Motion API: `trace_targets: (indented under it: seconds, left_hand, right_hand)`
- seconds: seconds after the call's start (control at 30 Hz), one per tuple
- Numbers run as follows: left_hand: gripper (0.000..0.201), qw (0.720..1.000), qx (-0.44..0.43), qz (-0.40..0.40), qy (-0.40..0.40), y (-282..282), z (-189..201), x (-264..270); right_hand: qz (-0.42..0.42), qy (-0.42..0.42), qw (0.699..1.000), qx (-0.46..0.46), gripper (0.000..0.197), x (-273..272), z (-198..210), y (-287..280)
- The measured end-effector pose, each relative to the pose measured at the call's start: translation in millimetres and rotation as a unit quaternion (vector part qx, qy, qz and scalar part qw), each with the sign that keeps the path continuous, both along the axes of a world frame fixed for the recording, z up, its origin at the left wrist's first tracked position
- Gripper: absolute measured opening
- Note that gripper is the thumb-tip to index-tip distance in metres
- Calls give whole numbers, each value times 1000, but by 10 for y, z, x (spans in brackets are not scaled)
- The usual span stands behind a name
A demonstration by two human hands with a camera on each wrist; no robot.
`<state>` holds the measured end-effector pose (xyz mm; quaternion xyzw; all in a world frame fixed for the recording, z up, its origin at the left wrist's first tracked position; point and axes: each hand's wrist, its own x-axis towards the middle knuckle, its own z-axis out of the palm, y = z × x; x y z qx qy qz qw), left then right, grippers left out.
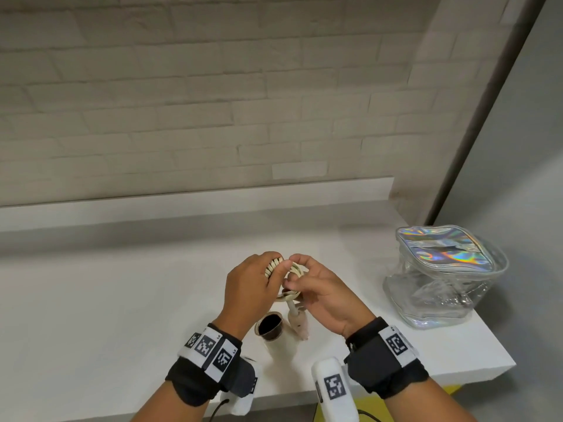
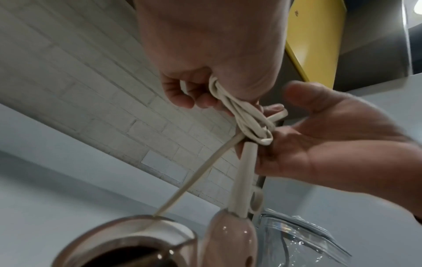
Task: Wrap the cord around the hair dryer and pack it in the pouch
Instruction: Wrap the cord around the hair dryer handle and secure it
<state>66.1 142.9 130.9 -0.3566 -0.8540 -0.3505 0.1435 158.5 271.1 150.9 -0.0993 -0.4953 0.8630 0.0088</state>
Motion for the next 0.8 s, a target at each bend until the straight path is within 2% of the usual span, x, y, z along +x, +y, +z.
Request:
trace_targets:
  seconds: [0.03, 0.1, 0.17, 0.27, 0.3, 0.37, 0.4, 0.43, 0.47, 0.5, 0.53, 0.57, 0.6, 0.63, 0.7, 0.8]
  left_hand:
    - [53, 1000, -4, 4, 9, 13, -3, 13]
    - [53, 1000, -3, 14, 21, 33, 2, 33]
    - [50, 999, 1, 21, 38, 49, 22, 43]
    - [44, 997, -2, 20, 75, 73, 57, 77]
    - [42, 996, 0, 19, 89, 83, 65, 88]
    - [39, 993, 9, 15, 113, 100, 79, 95]
    - [39, 993, 9, 13, 121, 99, 84, 88]
    - [39, 992, 7, 12, 123, 90, 86, 73]
    - [39, 992, 7, 12, 122, 71, 85, 52]
    - [38, 993, 11, 13, 118, 48, 78, 27]
    - [37, 993, 18, 13, 112, 24, 70, 1]
    - [37, 994, 27, 14, 103, 1, 64, -19]
    - [37, 995, 33, 16, 93, -16, 58, -38]
    - [38, 995, 37, 18, 86, -28, 56, -53]
    - [37, 996, 38, 20, 79, -39, 53, -76]
    - [37, 996, 36, 18, 76, -51, 44, -115]
  right_hand:
    - [-13, -15, 995, 93, 44, 6, 8, -36]
    - [-67, -37, 958, 275, 40, 16, 42, -128]
    - [-123, -30, 915, 382, 35, 50, 85, -193]
    - [-193, -22, 846, 496, 25, 89, 152, -203]
    - [-203, -34, 805, 557, 23, 91, 176, -197]
    - [-203, -66, 690, 692, 18, 93, 228, -187]
    - [-187, -76, 647, 735, 16, 97, 243, -187]
    - [-166, -80, 631, 754, 13, 102, 261, -182]
    - [-146, -75, 641, 749, 10, 101, 267, -164]
    - [-129, -68, 678, 720, 8, 100, 257, -122]
    - [-112, -67, 749, 650, 9, 98, 242, -62]
    - [-91, -67, 832, 543, 10, 101, 231, -9]
    - [-70, -60, 899, 428, 10, 115, 220, 23]
    - [-50, -46, 942, 329, 9, 134, 202, 39]
    - [-28, -17, 980, 197, 11, 193, 173, 62]
    - [-26, -29, 993, 109, 16, 280, 165, 67]
